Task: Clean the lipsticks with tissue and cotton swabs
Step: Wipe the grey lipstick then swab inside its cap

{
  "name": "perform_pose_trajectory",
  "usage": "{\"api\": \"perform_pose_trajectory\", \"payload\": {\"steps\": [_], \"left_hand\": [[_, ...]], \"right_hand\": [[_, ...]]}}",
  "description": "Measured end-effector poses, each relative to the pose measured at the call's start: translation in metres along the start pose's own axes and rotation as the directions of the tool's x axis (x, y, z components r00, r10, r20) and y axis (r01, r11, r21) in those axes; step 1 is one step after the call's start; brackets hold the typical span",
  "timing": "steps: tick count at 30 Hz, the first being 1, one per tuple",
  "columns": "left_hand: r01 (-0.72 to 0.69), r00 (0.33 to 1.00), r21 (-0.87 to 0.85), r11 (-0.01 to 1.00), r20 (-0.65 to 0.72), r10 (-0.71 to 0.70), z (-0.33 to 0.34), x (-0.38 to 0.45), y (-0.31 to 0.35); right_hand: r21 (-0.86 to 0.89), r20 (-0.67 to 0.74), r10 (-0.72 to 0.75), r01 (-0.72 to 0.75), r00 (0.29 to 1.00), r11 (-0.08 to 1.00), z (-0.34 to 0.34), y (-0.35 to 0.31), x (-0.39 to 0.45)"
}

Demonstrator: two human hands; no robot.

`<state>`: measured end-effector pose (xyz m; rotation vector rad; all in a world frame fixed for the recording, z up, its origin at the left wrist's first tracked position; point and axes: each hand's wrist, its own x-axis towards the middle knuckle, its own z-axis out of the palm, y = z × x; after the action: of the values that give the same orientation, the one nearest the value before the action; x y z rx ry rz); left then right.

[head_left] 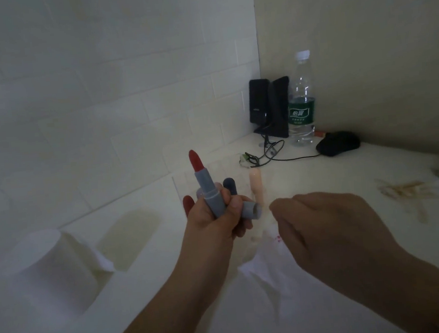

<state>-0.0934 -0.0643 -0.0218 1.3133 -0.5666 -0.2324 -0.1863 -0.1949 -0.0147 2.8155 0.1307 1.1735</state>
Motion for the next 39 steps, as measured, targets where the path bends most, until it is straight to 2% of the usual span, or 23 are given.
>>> {"api": "perform_pose_trajectory", "payload": {"steps": [3,5,7,9,11,13,16,18,20,22,24,26,28,30,33,36,39], "left_hand": [[-0.028,0.999,0.022,0.999,0.019,0.027,-0.001,-0.001,-0.001],[-0.026,0.999,0.019,0.999,0.028,0.026,0.0,-0.001,0.0],[-0.037,0.999,0.027,0.999,0.03,0.036,-0.001,0.0,-0.001],[-0.056,0.998,0.029,0.998,0.038,0.055,-0.002,0.001,-0.002],[-0.051,0.998,-0.003,0.999,0.044,0.051,-0.003,0.002,-0.004],[-0.059,0.996,-0.012,0.998,0.069,0.06,-0.004,0.003,-0.005],[-0.112,0.989,0.04,0.993,0.106,0.107,-0.006,0.005,-0.006],[-0.136,0.985,0.058,0.989,0.11,0.129,-0.007,0.006,-0.007],[-0.145,0.984,0.047,0.988,0.108,0.14,-0.007,0.005,-0.007],[-0.16,0.984,0.052,0.986,0.09,0.155,-0.006,0.004,-0.008],[-0.191,0.979,0.067,0.979,0.083,0.185,-0.006,0.005,-0.01],[-0.223,0.972,0.081,0.972,0.096,0.215,-0.007,0.005,-0.009],[-0.246,0.966,0.105,0.964,0.11,0.235,-0.009,0.005,-0.005],[-0.262,0.963,0.139,0.955,0.099,0.25,-0.009,0.005,-0.002],[-0.25,0.968,0.128,0.96,0.052,0.245,-0.012,0.007,0.0],[-0.217,0.976,0.068,0.974,0.016,0.216,-0.017,0.009,0.002],[-0.197,0.98,0.049,0.979,0.017,0.197,-0.016,0.01,0.003]], "right_hand": [[0.127,0.009,-0.043,0.041,0.999,0.991,0.006,-0.005,-0.003],[0.244,0.023,0.04,-0.044,0.999,0.969,0.005,0.0,-0.002],[0.25,0.026,0.113,-0.116,0.993,0.961,0.002,0.0,0.0],[0.233,0.018,0.069,-0.071,0.997,0.97,0.002,-0.005,0.0],[0.322,0.02,0.055,-0.058,0.998,0.945,0.003,-0.008,-0.001],[0.389,0.052,0.139,-0.148,0.989,0.909,0.0,-0.003,0.0],[0.29,0.076,0.157,-0.172,0.985,0.941,-0.001,-0.003,0.0],[0.333,0.076,0.106,-0.125,0.991,0.935,0.001,-0.007,-0.001],[0.393,0.065,0.14,-0.154,0.988,0.907,0.0,-0.005,-0.002],[0.341,0.08,0.192,-0.208,0.978,0.917,-0.002,-0.005,0.0],[0.288,0.093,0.159,-0.18,0.983,0.941,0.001,-0.007,-0.001],[0.347,0.081,0.14,-0.16,0.987,0.924,0.003,-0.006,-0.002],[0.391,0.066,0.18,-0.191,0.981,0.9,0.002,-0.001,-0.001],[0.383,0.108,0.183,-0.21,0.977,0.899,-0.001,0.0,-0.001],[0.444,0.149,0.108,-0.165,0.983,0.881,-0.003,-0.003,-0.003],[0.471,0.104,0.145,-0.177,0.984,0.864,-0.006,0.002,-0.001],[0.449,0.118,0.151,-0.188,0.981,0.874,-0.007,0.003,-0.001]]}}
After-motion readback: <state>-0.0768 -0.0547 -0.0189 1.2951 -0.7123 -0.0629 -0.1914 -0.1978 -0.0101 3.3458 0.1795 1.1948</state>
